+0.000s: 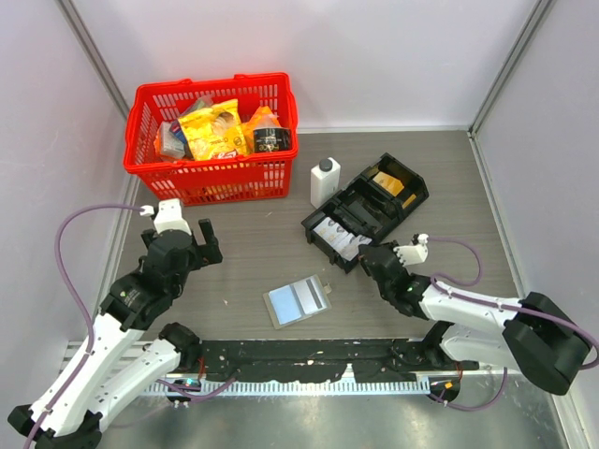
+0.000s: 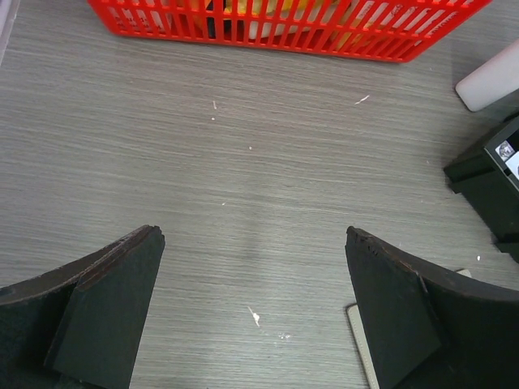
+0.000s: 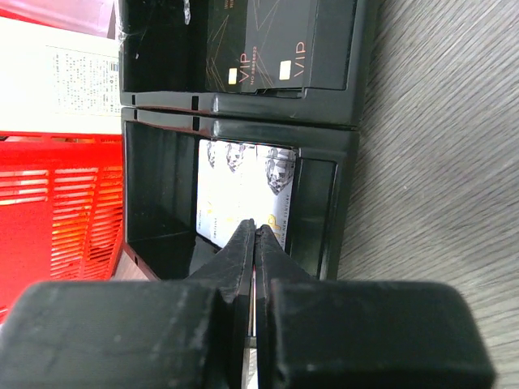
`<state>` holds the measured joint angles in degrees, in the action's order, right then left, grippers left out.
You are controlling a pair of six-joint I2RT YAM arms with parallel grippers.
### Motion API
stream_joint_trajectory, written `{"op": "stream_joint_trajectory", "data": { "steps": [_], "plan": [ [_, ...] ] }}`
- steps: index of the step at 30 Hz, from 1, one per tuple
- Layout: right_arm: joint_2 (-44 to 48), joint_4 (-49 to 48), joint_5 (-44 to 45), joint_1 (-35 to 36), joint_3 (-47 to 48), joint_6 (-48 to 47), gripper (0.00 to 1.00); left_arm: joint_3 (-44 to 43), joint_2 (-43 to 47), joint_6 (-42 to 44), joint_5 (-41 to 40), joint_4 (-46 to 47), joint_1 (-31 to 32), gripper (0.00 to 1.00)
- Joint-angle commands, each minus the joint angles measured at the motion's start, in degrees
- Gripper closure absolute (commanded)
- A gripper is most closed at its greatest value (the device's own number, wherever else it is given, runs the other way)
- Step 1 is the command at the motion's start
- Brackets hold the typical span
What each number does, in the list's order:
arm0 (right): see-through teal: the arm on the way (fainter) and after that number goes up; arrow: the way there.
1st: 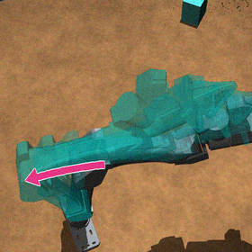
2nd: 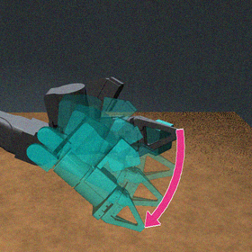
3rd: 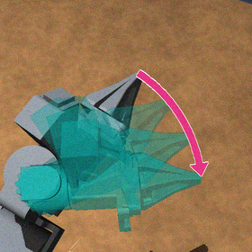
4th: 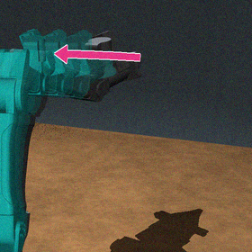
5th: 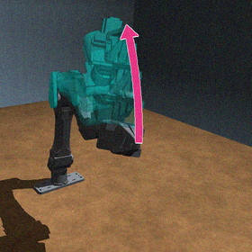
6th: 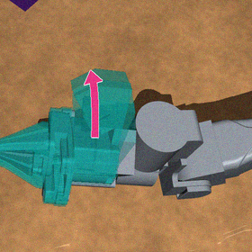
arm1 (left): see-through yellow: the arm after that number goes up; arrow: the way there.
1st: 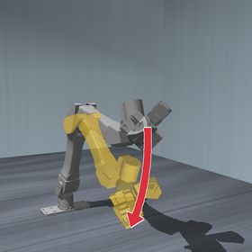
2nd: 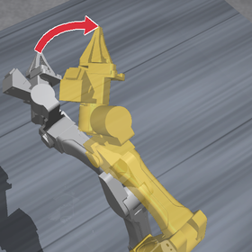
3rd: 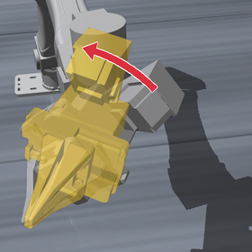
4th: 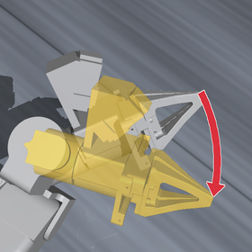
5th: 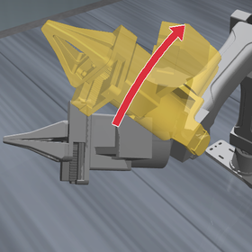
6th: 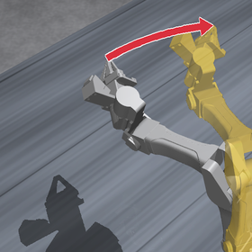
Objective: Take the credit cards out of the card holder
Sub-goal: Place the credit card in the storage box.
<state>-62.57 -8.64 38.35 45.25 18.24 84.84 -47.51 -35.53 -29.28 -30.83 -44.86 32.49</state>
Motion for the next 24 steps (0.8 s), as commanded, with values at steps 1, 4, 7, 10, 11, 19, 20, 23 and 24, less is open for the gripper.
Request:
{"op": "stream_joint_trajectory", "data": {
  "steps": [1, 4, 7, 10, 11, 19, 20, 23, 24],
  "plan": [
    [-2.9, -5.6, 1.8, 0.0, 2.8, 2.3, 0.99, -0.5, -0.1, 1.2, -1.7, 1.8, -0.3, 0.00],
    [-4.8, -6.7, 1.8, 0.2, 3.4, 2.3, 0.99, -0.5, -0.2, 1.3, -1.9, 1.5, -0.4, 0.00],
    [-6.3, -7.5, 1.6, 0.2, 3.7, 2.5, 0.99, -0.4, -0.3, 1.3, -2.0, 1.4, -0.4, 0.00],
    [-7.4, -7.6, 1.8, 0.2, 4.0, 2.4, 0.99, -0.4, -0.4, 1.3, -1.9, 1.4, -0.3, 0.00],
    [-7.7, -7.5, 2.0, 0.3, 4.0, 2.1, 0.98, -0.4, -0.5, 1.4, -1.9, 1.4, -0.4, 0.00],
    [-4.5, -2.1, 1.0, 0.2, 4.3, -0.1, 0.71, -0.4, -1.2, 0.8, -2.0, 1.2, -0.5, 0.00],
    [-3.7, -1.1, 0.9, 0.2, 4.6, -1.1, 0.69, -0.5, -1.5, 0.5, -1.9, 1.0, -0.4, 0.00],
    [0.1, 4.4, 1.1, 0.2, 5.8, -2.0, 0.64, -0.6, -2.1, -0.3, 0.1, 1.4, -0.5, 0.00],
    [1.1, 6.3, 1.0, 0.2, 5.9, -2.3, 0.63, -0.7, -2.4, -0.3, 0.9, 1.5, -0.4, 0.00]
  ]
}}
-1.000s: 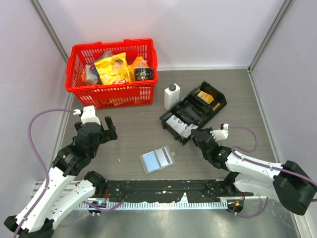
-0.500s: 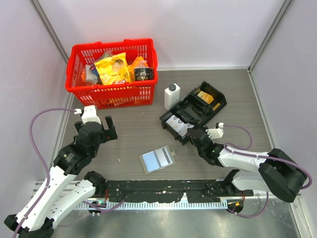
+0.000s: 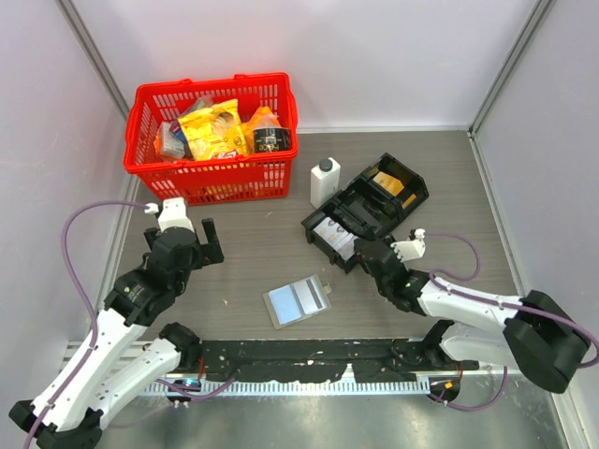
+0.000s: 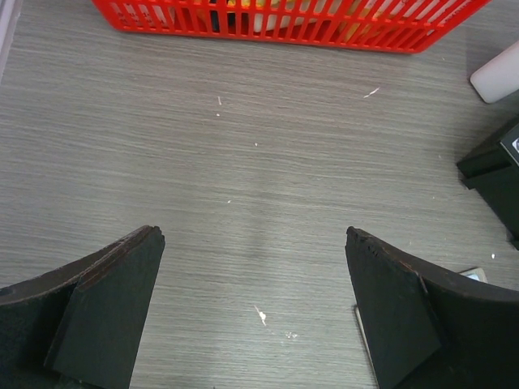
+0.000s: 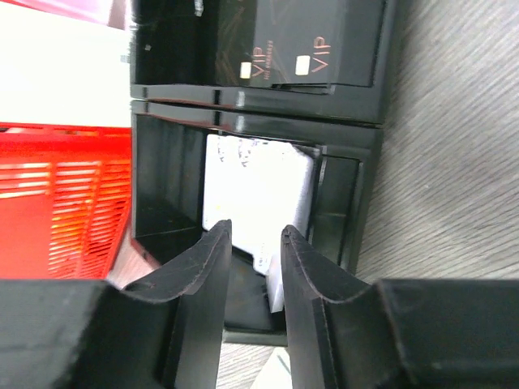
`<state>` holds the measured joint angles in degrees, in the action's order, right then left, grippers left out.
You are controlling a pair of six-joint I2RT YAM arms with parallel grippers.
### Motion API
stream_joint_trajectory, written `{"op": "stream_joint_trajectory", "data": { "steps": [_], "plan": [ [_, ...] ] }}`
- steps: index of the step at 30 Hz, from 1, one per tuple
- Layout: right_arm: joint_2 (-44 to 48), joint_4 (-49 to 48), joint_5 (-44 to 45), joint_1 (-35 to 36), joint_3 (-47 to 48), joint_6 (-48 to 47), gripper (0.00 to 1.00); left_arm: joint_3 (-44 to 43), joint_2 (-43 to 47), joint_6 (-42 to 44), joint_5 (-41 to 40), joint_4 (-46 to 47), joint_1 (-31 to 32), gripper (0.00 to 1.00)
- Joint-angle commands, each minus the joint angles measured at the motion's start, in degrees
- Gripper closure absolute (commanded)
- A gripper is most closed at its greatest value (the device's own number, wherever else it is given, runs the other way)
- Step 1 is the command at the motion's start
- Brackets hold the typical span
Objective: Take the credit cards out of the card holder
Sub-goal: Place the credit card in the storage box.
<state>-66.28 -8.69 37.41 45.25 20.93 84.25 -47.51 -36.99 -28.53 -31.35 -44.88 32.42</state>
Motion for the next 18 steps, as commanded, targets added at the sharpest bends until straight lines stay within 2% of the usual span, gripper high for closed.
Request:
{"op": "stream_joint_trajectory", "data": {
  "steps": [1, 3, 8, 12, 18],
  "plan": [
    [6.4, 7.2, 1.9, 0.2, 3.3, -2.0, 0.62, -0.8, -1.5, -1.3, 2.1, 1.6, -0.3, 0.00],
    [8.3, 10.0, 1.4, 0.2, 3.3, -3.4, 0.61, -1.4, -2.6, -2.4, 4.4, 1.3, -0.3, 0.00],
    [11.6, 14.7, -0.5, 0.2, 3.6, -7.2, 0.60, -0.8, -5.7, -6.1, 14.3, 1.4, -0.3, 0.09],
    [13.0, 15.6, -4.9, 0.2, 6.0, -15.5, 0.58, 1.2, -7.4, -9.8, 21.8, 3.7, 0.6, 0.13],
    [12.1, 17.2, -14.8, 1.1, 11.3, -28.2, 0.57, 4.6, -9.1, -16.5, 25.8, 8.4, 5.0, 0.18]
  ]
}}
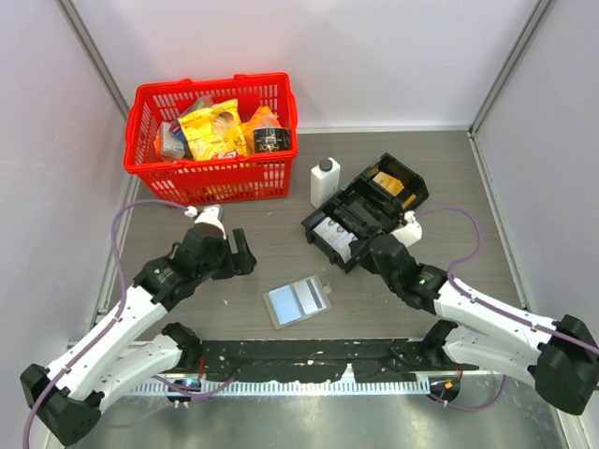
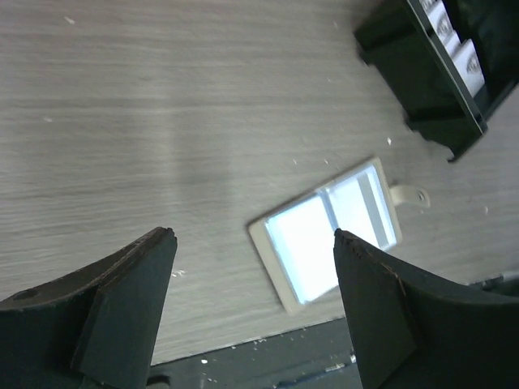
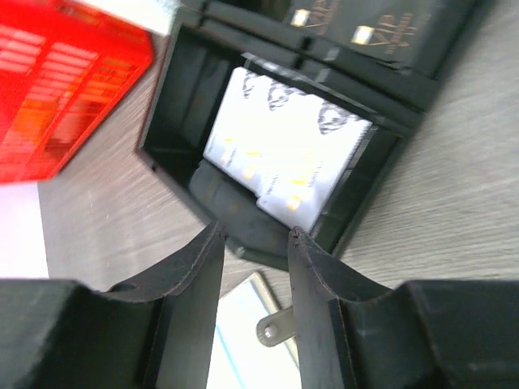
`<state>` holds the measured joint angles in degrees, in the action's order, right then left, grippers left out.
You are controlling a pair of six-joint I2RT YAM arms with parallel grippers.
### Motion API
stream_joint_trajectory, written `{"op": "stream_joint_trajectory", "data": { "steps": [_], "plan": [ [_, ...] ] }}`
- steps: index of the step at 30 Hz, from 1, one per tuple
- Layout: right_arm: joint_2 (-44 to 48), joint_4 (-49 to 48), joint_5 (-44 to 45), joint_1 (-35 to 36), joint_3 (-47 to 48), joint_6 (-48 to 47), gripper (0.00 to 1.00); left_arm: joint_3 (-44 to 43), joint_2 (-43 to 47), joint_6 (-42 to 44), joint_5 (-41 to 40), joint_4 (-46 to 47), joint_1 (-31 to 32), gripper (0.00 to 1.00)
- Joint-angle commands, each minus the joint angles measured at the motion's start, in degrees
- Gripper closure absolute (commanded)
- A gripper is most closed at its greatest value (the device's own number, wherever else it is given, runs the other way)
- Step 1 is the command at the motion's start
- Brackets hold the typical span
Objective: Take the credit cards out of the card holder
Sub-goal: Place the credit card in the storage box.
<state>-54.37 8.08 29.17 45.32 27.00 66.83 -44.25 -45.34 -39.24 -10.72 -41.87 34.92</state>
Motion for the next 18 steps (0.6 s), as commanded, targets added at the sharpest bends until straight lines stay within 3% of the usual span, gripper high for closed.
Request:
{"op": "stream_joint_trajectory", "data": {
  "steps": [1, 9, 18],
  "plan": [
    [0.0, 0.4, -7.5, 1.5, 5.6, -12.8, 0.57, 1.9, -1.2, -6.8, 5.2, 6.1, 3.8, 0.18],
    [-9.5, 1.6, -11.9, 12.2, 12.1, -20.7, 0.57, 4.3, -7.1, -12.9, 2.9, 12.2, 11.7, 0.26],
    [-22.3, 3.3, -17.9, 15.8, 17.2, -23.7, 0.57, 8.1, -12.4, -18.7, 0.3, 17.5, 18.2, 0.31]
  ]
}}
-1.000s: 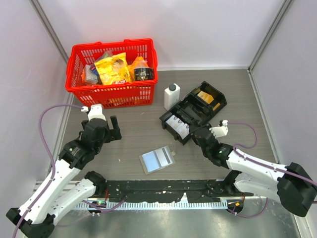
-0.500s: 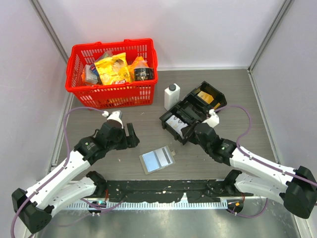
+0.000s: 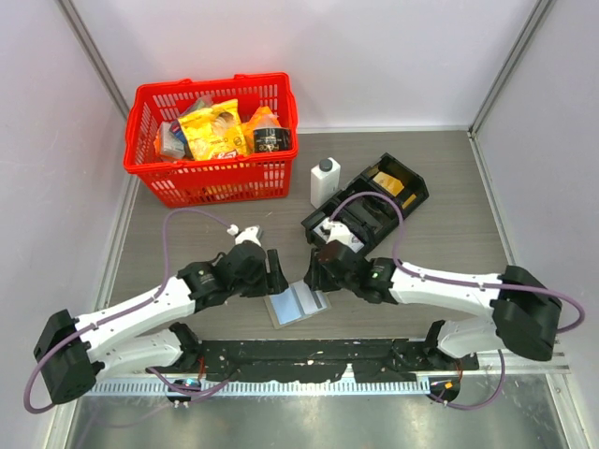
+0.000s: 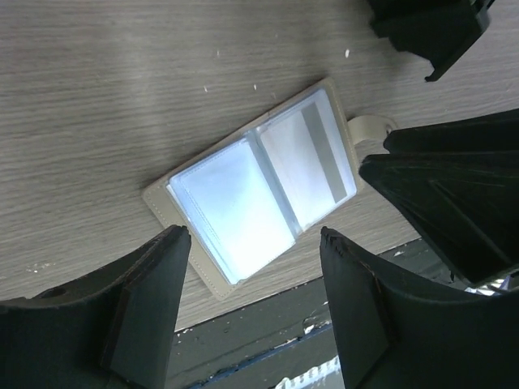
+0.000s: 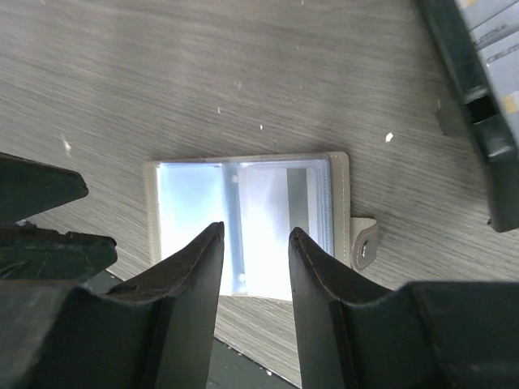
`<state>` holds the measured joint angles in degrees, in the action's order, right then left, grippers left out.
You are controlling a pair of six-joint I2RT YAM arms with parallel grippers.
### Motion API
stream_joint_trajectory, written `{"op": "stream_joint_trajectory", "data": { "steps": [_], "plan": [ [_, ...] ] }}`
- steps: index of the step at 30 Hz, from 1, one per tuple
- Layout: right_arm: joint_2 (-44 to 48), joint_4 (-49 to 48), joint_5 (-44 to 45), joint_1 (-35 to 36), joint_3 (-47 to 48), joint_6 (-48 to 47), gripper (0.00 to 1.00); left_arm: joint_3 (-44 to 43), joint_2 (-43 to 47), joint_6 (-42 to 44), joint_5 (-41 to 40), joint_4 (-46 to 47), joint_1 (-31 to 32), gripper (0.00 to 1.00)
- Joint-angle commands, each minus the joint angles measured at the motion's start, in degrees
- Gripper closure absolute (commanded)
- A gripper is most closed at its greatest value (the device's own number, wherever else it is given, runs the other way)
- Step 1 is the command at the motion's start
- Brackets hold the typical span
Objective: Take the credit cards out of the card holder
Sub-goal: Place the credit card in the storage box, then remove the credit card from the card holder.
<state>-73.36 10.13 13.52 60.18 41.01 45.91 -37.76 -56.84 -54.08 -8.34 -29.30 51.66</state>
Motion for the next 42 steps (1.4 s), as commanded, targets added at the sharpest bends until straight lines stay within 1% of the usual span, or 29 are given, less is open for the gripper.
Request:
{"op": "stream_joint_trajectory", "data": {
  "steps": [1, 7, 14, 21, 25, 28, 34, 39, 42],
  "plan": [
    [-5.1, 1.9, -2.6, 0.9, 3.8, -2.9, 0.57, 2.3, -1.4, -4.2, -2.0, 5.5, 1.8, 0.32],
    [-10.7, 4.8, -2.4, 1.4, 6.4, -3.8, 0.57, 4.6, -4.2, -5.2, -2.0, 7.6, 2.9, 0.37],
    [-14.3, 6.9, -2.1, 1.5, 7.8, -4.5, 0.57, 5.9, -8.7, -6.0, -4.4, 7.6, 4.9, 0.37],
    [-16.4, 7.4, -2.1, 1.9, 8.6, -5.0, 0.57, 4.2, -14.3, -6.7, -7.3, 4.5, 7.1, 0.38],
    [-16.8, 9.5, -0.1, 2.2, 9.5, -5.0, 0.57, 3.4, -17.1, -7.4, -8.4, 3.5, 8.8, 0.39],
    [-16.4, 10.6, 1.7, 2.3, 9.9, -5.0, 0.57, 3.2, -18.1, -8.2, -8.7, 3.5, 9.3, 0.42],
    [-15.6, 11.8, 3.7, 2.3, 9.7, -4.4, 0.55, 3.2, -18.4, -8.5, -9.2, 3.3, 9.8, 0.50],
    [-15.4, 11.5, 3.7, 2.3, 9.2, -4.1, 0.55, 3.5, -18.0, -8.8, -9.2, 3.1, 9.8, 0.51],
    [-15.8, 10.1, 1.9, 2.3, 8.9, -4.2, 0.55, 3.6, -17.9, -8.9, -9.2, 3.2, 9.9, 0.51]
  ]
}}
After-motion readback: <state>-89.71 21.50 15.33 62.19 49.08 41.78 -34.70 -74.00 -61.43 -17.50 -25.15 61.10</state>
